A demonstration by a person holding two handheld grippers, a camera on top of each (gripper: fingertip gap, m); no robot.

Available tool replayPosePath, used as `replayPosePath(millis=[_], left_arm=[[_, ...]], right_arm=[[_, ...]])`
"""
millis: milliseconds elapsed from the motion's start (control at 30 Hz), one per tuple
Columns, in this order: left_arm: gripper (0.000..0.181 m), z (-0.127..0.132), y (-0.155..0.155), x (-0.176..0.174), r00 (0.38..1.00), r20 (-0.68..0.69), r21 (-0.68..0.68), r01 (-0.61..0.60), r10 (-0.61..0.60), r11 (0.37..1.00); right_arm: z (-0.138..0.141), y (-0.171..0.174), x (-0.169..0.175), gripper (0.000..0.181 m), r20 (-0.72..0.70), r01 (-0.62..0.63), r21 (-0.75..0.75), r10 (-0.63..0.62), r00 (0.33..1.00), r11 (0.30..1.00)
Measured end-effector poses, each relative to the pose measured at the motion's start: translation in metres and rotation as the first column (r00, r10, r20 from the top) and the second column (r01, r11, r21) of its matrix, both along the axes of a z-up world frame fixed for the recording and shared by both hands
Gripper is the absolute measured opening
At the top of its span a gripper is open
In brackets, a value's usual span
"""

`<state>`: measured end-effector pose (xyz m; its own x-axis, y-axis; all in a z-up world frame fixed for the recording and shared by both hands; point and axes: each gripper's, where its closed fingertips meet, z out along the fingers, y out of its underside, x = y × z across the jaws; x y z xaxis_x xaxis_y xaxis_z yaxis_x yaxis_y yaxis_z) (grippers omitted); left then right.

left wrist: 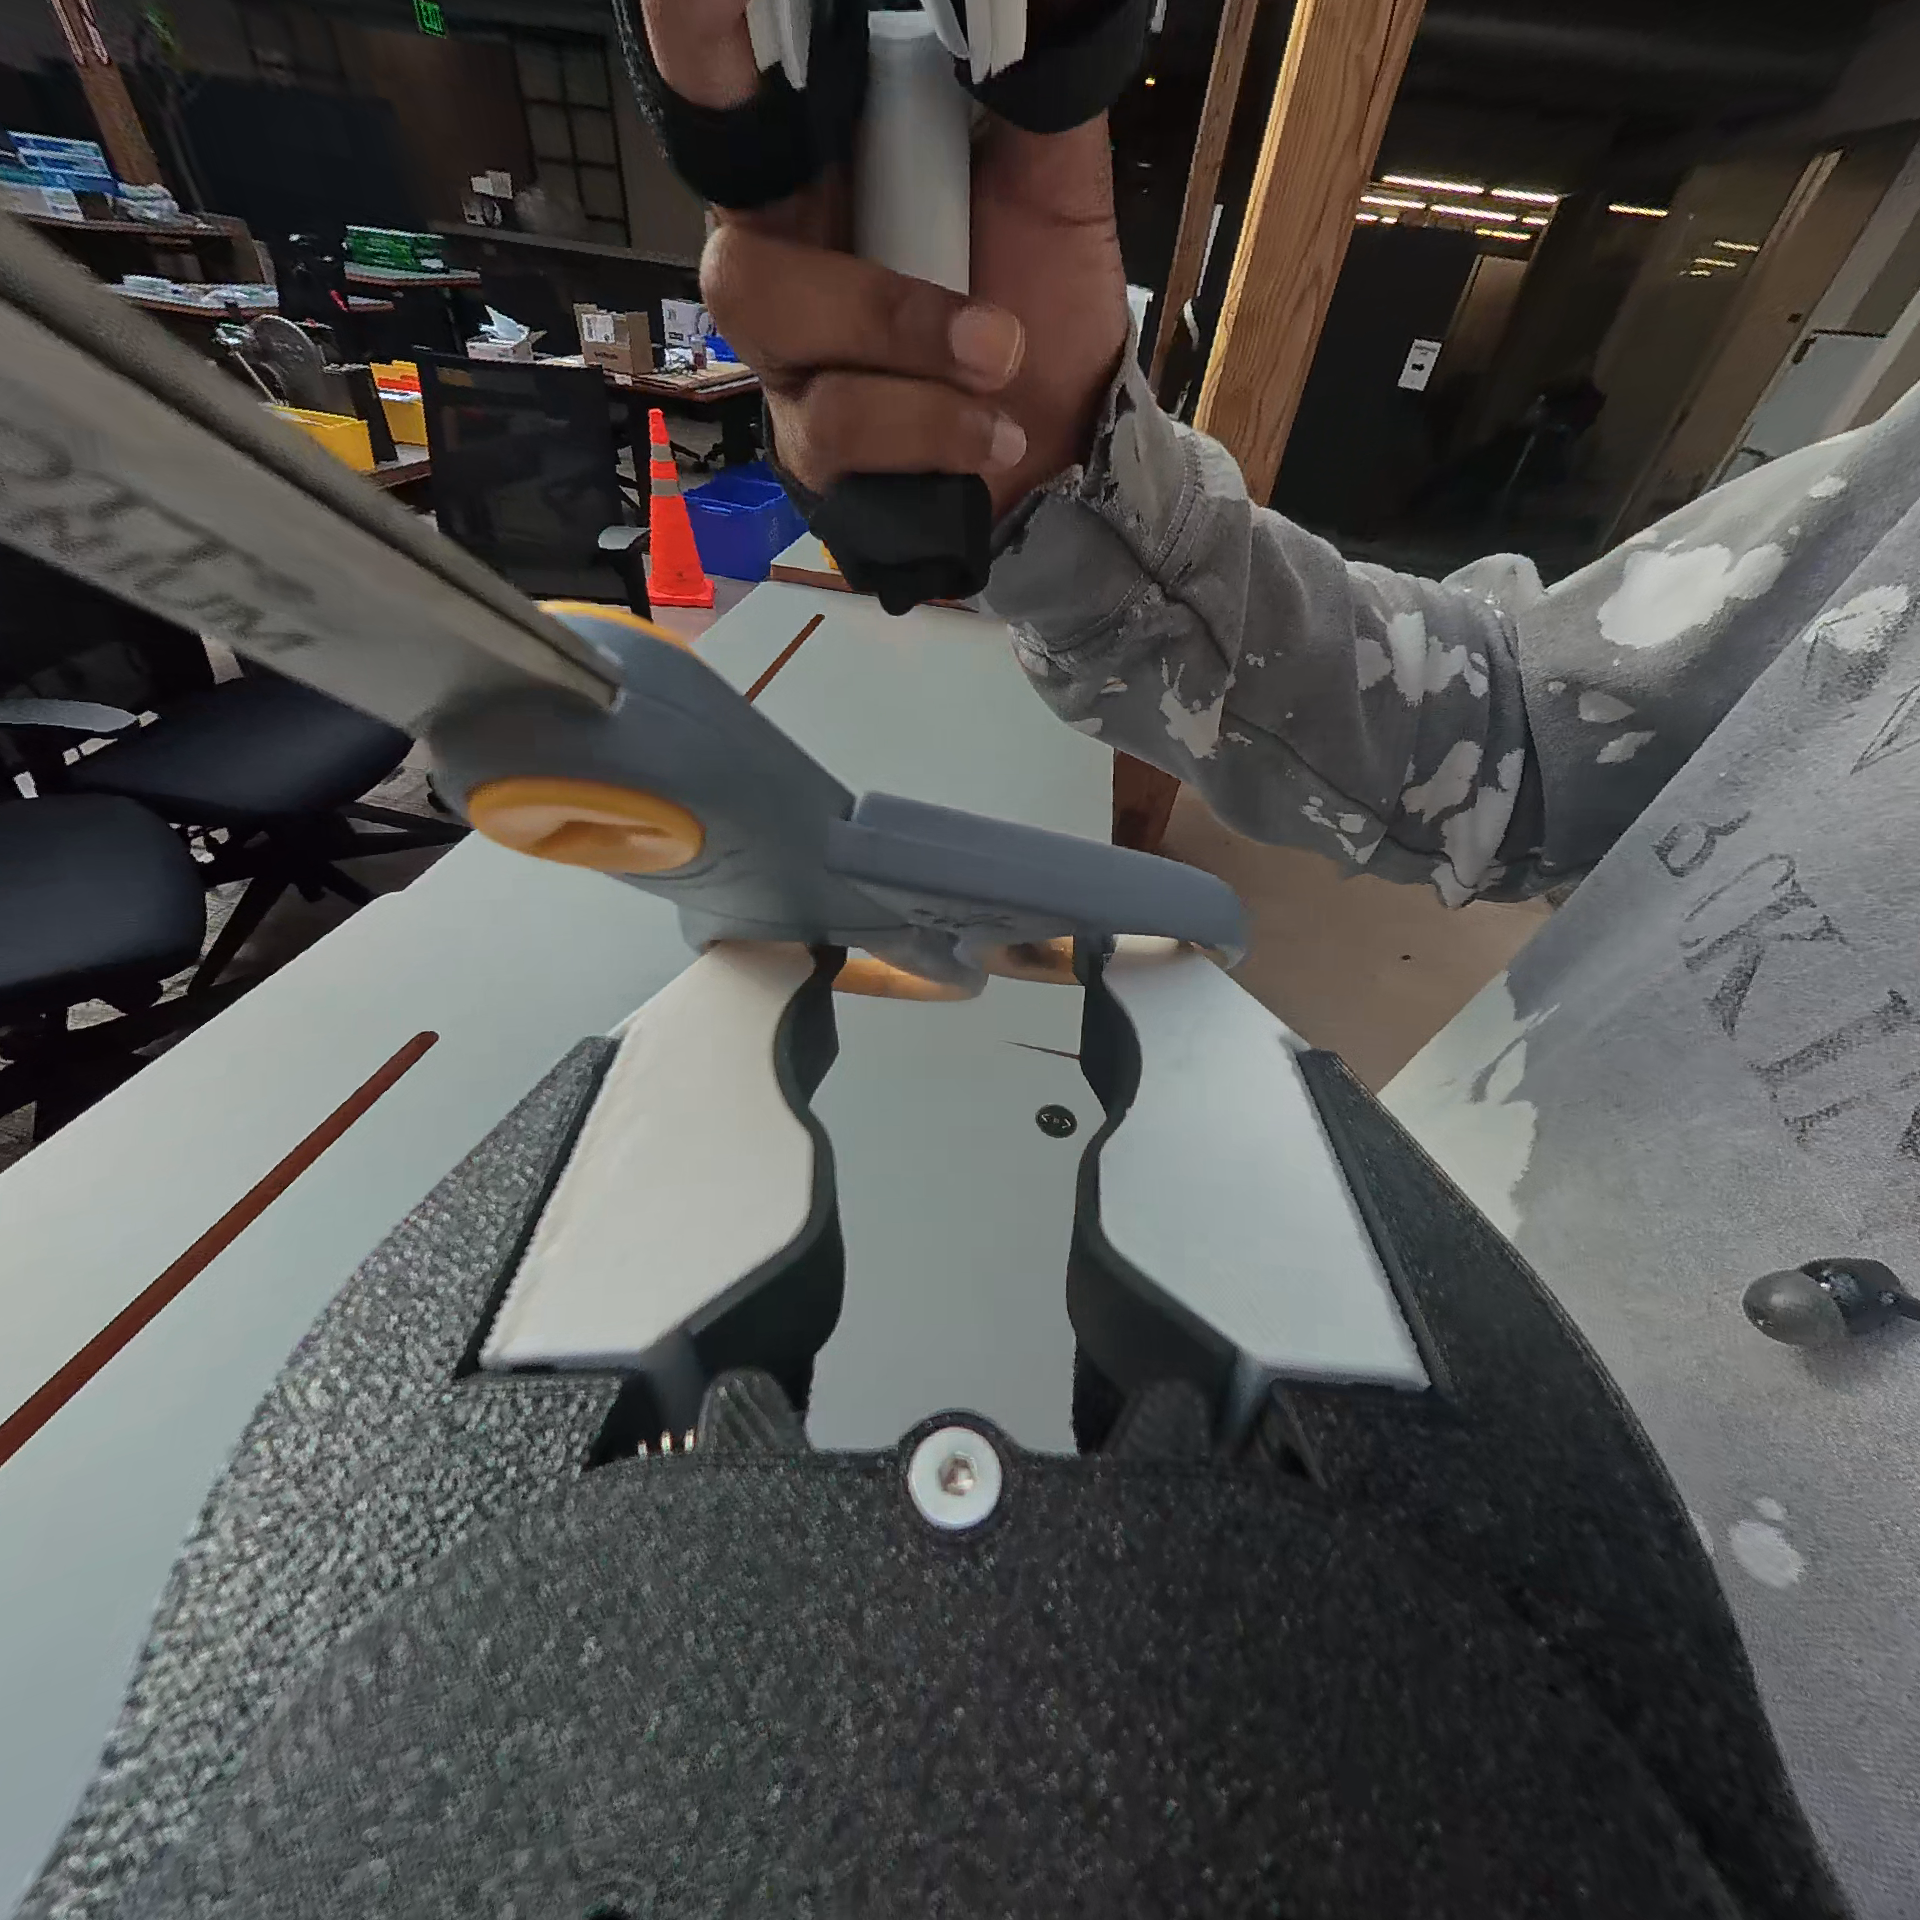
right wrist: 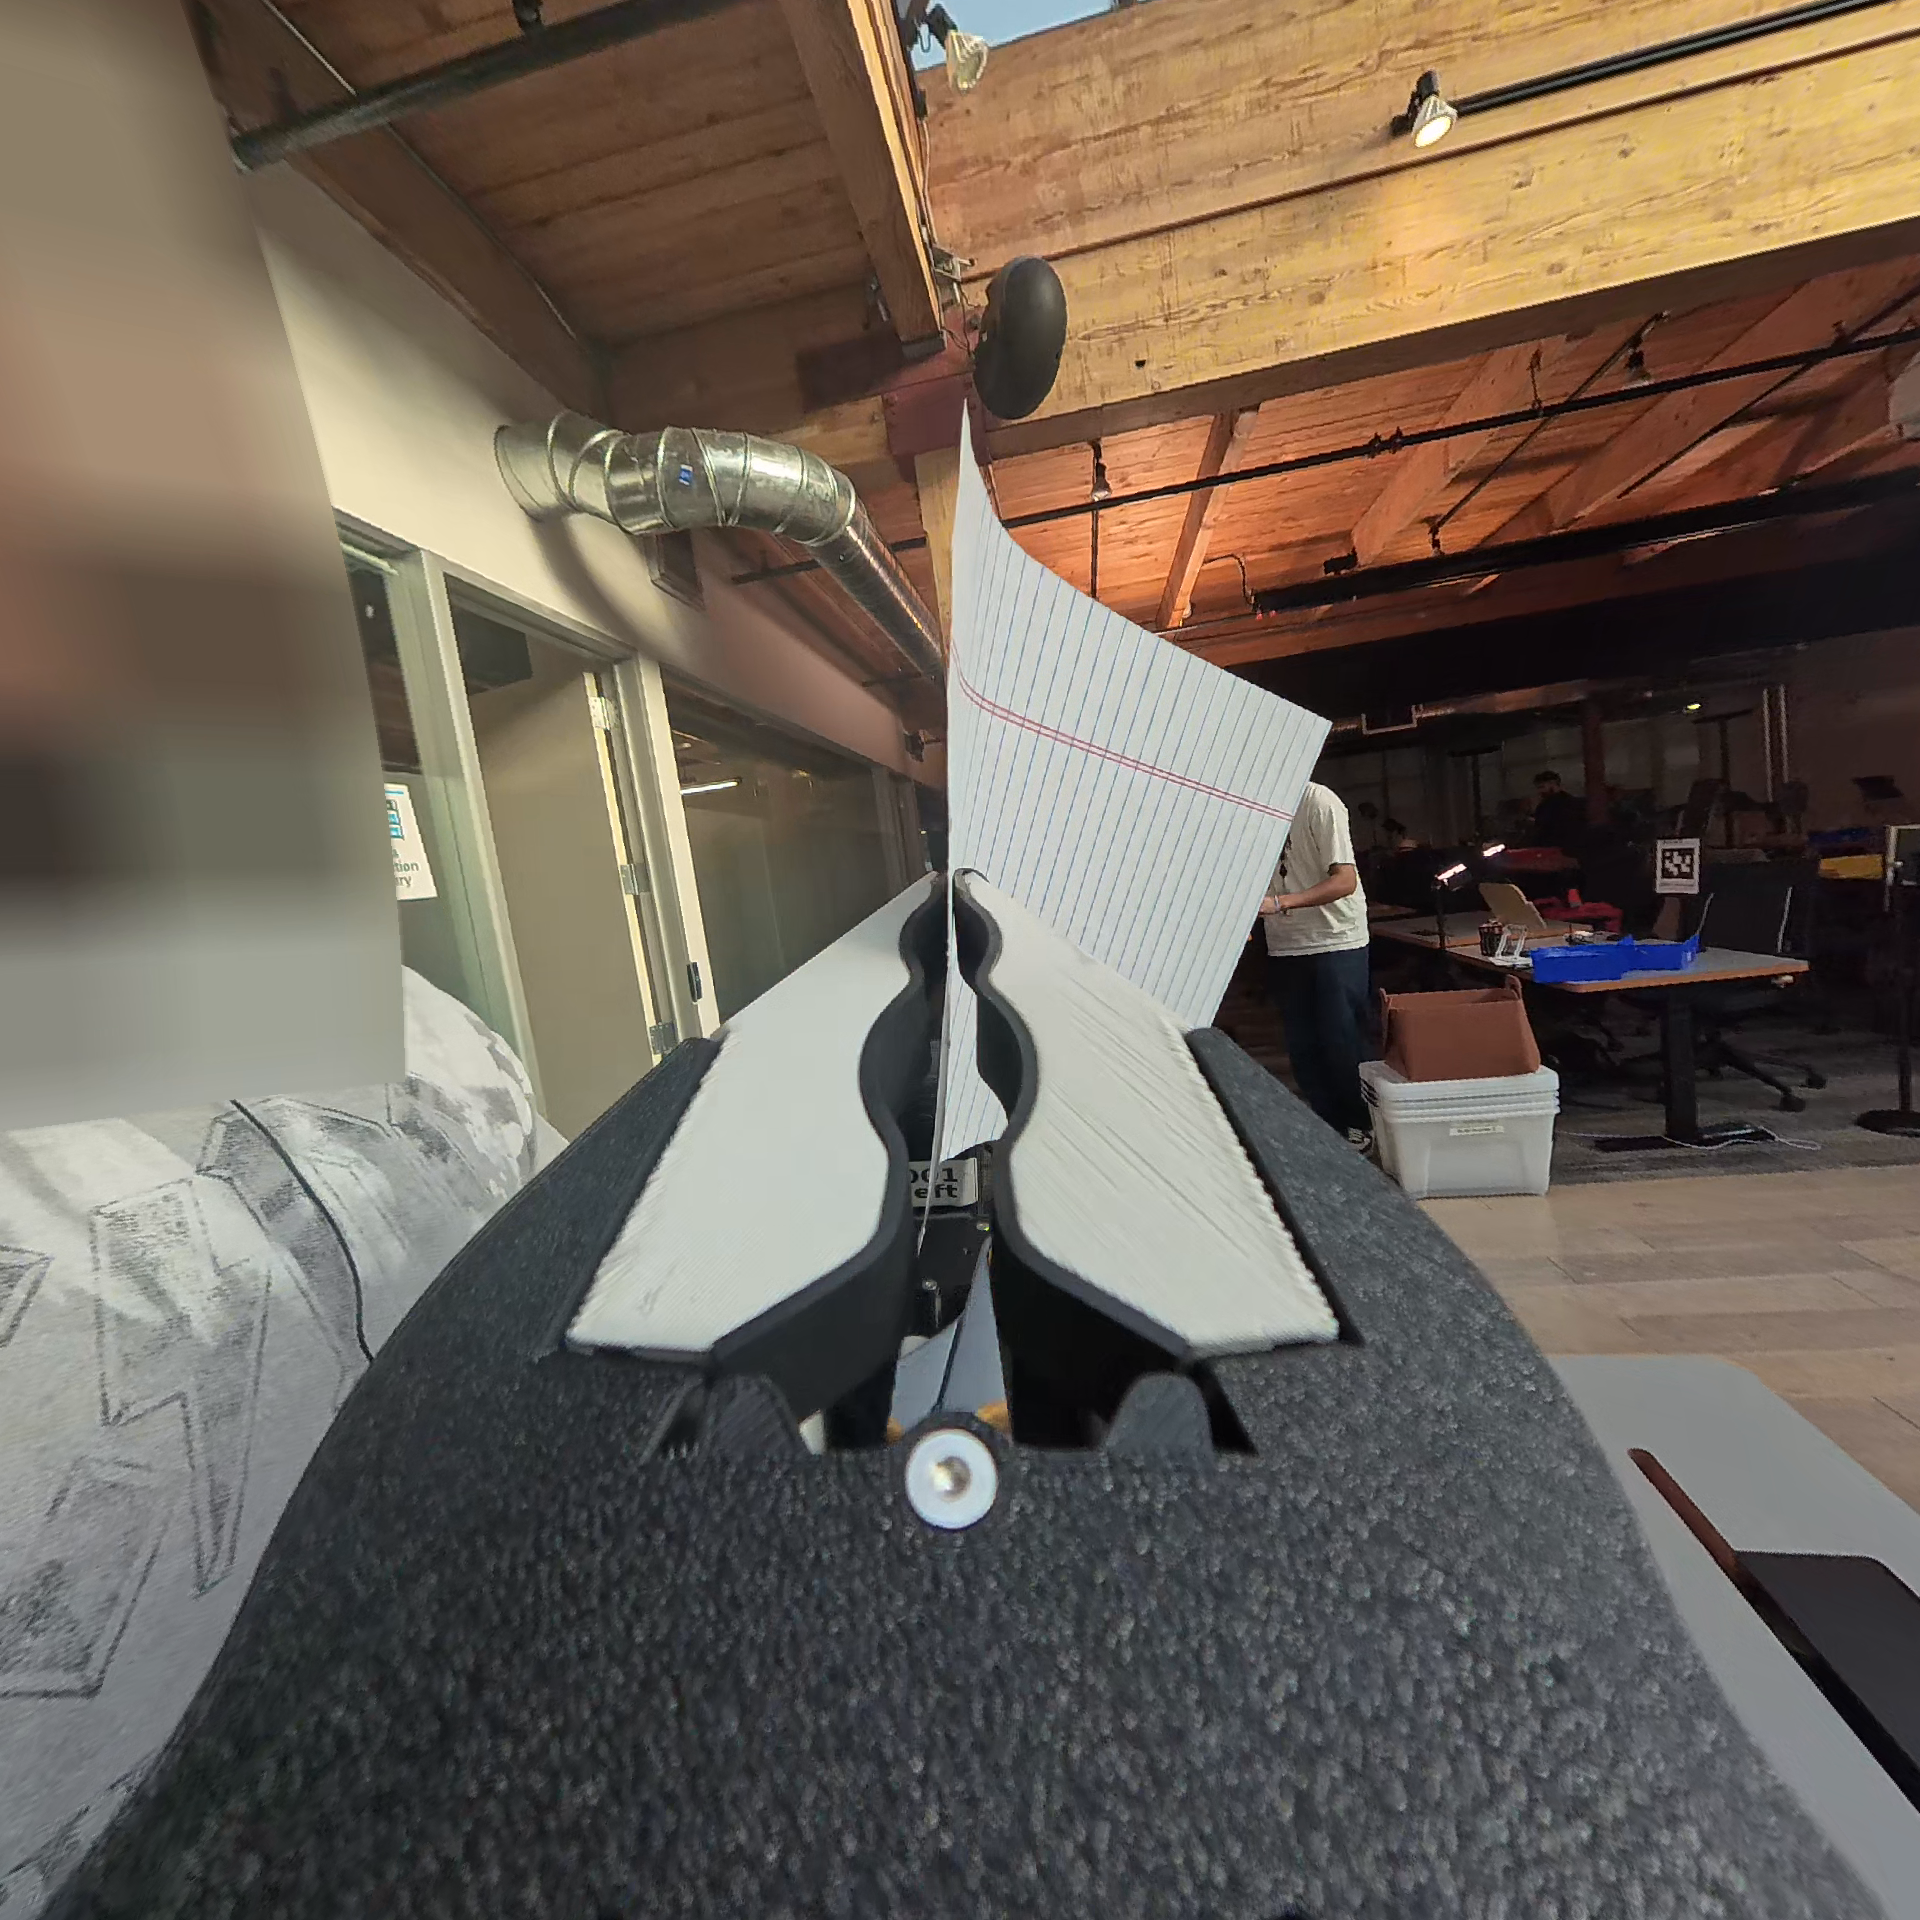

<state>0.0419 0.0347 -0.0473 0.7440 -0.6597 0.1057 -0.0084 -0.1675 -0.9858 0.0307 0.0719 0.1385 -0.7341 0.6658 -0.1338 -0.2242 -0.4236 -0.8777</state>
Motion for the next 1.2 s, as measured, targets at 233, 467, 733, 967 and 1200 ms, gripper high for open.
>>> replayPosePath(millis=[233, 467, 733, 967, 1200], left_arm=[[0.093, -0.008, 0.003, -0.015, 0.996, -0.087, -0.068, -0.009, 0.004, 0.998], [0.097, -0.016, -0.002, -0.036, 0.995, -0.094, -0.104, 0.035, -0.045, 0.994], [0.094, -0.017, -0.009, -0.061, 0.992, -0.094, -0.118, 0.076, -0.088, 0.99], [0.093, -0.025, -0.017, -0.069, 0.984, -0.092, -0.163, 0.134, -0.151, 0.977], [0.09, -0.022, -0.031, -0.078, 0.982, -0.079, -0.164, 0.158, -0.173, 0.974]], right_arm=[[-0.003, 0.005, -0.003, 0.0, -0.017, -0.024, -0.023, 0.024, 1.0, 0.999], [0.018, -0.009, -0.015, 0.0, -0.062, -0.078, 0.01, 0.078, 0.995, 0.997], [0.037, -0.045, -0.048, 0.0, -0.111, -0.187, 0.034, 0.19, 0.976, 0.982], [0.031, -0.07, -0.088, 0.0, -0.098, -0.264, 0.021, 0.265, 0.959, 0.964], [-0.046, -0.063, -0.126, 0.0, 0.178, -0.143, 0.097, 0.125, 0.976, 0.985]])
